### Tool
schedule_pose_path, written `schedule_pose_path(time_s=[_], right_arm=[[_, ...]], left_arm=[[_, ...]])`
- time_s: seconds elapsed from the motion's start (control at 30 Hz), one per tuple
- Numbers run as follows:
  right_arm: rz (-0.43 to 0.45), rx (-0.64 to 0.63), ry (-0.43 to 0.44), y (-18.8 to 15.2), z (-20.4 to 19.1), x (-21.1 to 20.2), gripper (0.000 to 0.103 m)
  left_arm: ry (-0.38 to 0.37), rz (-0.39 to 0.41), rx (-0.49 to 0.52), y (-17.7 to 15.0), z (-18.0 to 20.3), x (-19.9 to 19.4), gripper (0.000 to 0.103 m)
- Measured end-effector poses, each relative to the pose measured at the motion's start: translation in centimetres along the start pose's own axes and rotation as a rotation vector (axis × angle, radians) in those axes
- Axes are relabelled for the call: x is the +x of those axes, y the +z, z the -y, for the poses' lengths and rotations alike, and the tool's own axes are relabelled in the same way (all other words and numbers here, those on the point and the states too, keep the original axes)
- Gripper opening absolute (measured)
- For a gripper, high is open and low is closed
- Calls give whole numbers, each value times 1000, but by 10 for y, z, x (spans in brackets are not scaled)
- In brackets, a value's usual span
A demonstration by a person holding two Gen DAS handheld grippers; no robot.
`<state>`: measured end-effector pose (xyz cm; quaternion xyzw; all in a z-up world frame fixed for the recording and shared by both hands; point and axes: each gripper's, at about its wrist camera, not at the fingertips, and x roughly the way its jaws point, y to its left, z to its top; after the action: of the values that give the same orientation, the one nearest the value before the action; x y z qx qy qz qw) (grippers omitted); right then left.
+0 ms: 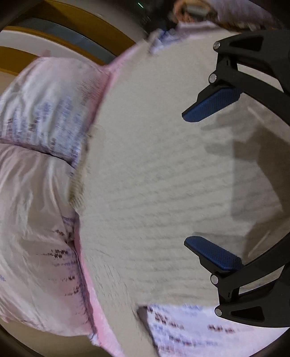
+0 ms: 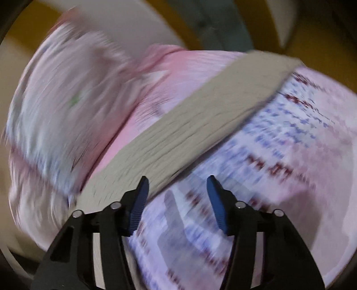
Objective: Fold small clothes
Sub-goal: 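Grasp the sweater sleeve with the right gripper and fold it across the body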
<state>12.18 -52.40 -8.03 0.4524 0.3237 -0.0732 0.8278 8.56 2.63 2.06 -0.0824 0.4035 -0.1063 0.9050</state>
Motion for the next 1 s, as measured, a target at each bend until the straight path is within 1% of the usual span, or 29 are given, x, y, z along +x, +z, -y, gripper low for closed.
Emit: schedule_pose_path(time_s=[0.07, 0.13, 0.17, 0.2, 0.23, 0.3, 0.33, 0.37, 0.47, 0.5, 0.57, 0.6, 0.63, 0.67, 0.73, 0.8, 0.83, 0.87, 0.9, 0.93, 0.97, 1.0], right_arm=[[20, 52, 22, 11, 11, 2, 44], [44, 78, 14, 20, 17, 2, 44], [54, 86, 8, 23, 19, 2, 41], [65, 99, 2, 26, 23, 2, 36], [71, 110, 1, 29, 27, 2, 35], [91, 131, -6, 32, 36, 1, 27], [103, 132, -29, 35, 35, 0, 24], [111, 125, -46, 39, 34, 3, 19], [139, 45, -121, 41, 24, 6, 9], [154, 25, -127, 40, 20, 4, 8], [228, -54, -136, 39, -3, -8, 8], [273, -112, -118, 36, -20, -18, 8], [293, -148, -98, 34, -31, -24, 8], [310, -193, -61, 30, -46, -31, 8], [314, -302, 29, 15, -81, -40, 8], [284, -409, 113, -5, -114, -42, 8], [236, -479, 166, -23, -135, -37, 8], [193, -526, 199, -36, -149, -30, 8], [141, -576, 228, -52, -162, -22, 8], [69, -634, 254, -72, -176, -10, 8], [5, -677, 267, -92, -185, 0, 8], [-78, -724, 272, -114, -194, 18, 8]], left_arm=[[2, 7, -6, 4, 0, 2, 102], [13, 2, 6, 7, 2, 6, 102], [16, 0, 9, 8, 2, 7, 102], [18, -3, 11, 9, 3, 8, 102], [19, -9, 14, 10, 2, 10, 102], [31, -22, 23, 12, 1, 12, 102], [41, -23, 25, 11, 1, 12, 102], [50, -17, 23, 11, -1, 12, 102], [38, 13, 12, 13, -6, 10, 102], [28, 16, 2, 14, -8, 9, 102], [12, 17, -16, 15, -12, 7, 102], [3, 20, -29, 16, -15, 6, 102], [-8, 25, -44, 16, -17, 6, 102], [-19, 29, -56, 17, -20, 5, 102], [-27, 37, -71, 18, -21, 5, 102], [-31, 51, -79, 19, -21, 4, 102], [-32, 56, -79, 19, -20, 4, 102], [-33, 65, -76, 19, -20, 2, 102], [-33, 71, -74, 18, -19, 1, 102], [-33, 76, -70, 18, -19, -1, 102], [-35, 80, -67, 18, -19, -3, 102], [-44, 92, -64, 18, -19, -6, 102]])
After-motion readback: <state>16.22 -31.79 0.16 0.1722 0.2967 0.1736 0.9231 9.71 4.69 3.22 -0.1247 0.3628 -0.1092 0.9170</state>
